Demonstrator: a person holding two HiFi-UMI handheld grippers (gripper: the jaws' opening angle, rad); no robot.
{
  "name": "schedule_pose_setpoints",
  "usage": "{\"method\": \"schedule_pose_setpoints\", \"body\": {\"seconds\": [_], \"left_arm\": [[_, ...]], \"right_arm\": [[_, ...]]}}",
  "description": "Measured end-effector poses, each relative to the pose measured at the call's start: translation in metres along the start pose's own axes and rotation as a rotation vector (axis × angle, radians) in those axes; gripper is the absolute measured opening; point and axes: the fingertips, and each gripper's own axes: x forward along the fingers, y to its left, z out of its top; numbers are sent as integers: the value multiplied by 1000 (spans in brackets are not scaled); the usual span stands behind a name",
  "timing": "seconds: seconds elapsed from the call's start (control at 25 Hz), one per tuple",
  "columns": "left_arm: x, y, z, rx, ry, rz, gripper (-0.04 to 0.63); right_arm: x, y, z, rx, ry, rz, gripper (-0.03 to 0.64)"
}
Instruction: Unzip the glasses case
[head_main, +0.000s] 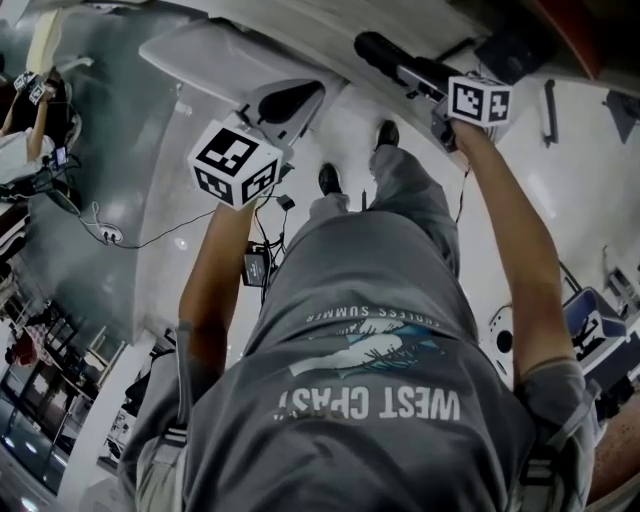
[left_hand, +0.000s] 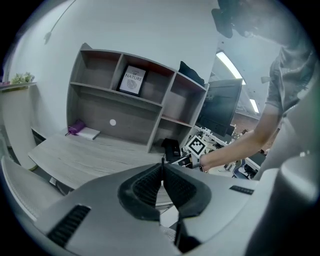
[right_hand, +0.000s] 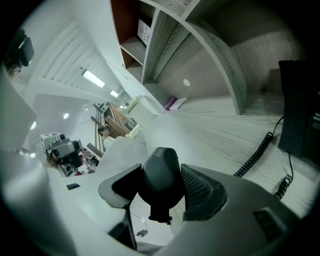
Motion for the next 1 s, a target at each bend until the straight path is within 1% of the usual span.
{"method": "schedule_pose_setpoints", "body": {"seconds": [0.08, 0.24, 0.52, 0.84, 1.0], "left_arm": [[-4, 2, -8, -4, 2, 7, 6], [-19, 22, -32, -17, 6, 19, 6], [-30, 25, -39, -13, 5, 34, 6], [-40, 24, -41, -11, -8, 35, 6], [-43, 27, -51, -7, -14, 37, 6]], "right_arm": [[9, -3, -9, -61, 17, -12, 255], [46, -2, -28, -171, 51, -32, 257], [64, -5, -38, -317, 91, -61, 264], [77, -23, -61, -433, 194, -144, 272], [88, -33, -75, -486, 244, -190, 275]]}}
